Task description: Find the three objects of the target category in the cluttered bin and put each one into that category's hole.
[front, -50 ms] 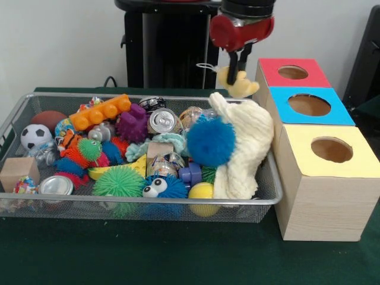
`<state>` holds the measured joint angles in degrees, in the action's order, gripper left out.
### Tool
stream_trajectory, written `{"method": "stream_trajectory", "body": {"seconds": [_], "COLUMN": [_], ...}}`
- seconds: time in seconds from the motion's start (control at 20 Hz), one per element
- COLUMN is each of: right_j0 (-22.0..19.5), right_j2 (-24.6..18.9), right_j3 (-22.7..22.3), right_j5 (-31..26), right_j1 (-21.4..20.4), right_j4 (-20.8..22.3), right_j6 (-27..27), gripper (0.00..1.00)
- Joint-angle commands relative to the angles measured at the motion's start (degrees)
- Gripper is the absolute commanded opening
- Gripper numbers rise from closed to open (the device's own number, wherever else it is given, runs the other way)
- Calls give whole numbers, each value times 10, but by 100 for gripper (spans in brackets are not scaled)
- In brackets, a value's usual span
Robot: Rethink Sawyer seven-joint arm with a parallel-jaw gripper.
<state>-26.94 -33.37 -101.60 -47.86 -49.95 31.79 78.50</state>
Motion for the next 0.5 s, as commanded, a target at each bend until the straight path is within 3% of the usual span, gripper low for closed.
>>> {"method": "stream_trajectory", "body": {"seconds": [0.05, 0.35, 0.5], "right_j0": [23, 28, 28], "right_j2": [24, 24, 10], "right_j3": [-6, -21, -40], "right_j5": [-84, -103, -86], "right_j1": [-20, -39, -45], "right_j4": [-29, -34, -46], "right_j6": [40, 4, -4], "gripper": [0, 0, 0]}}
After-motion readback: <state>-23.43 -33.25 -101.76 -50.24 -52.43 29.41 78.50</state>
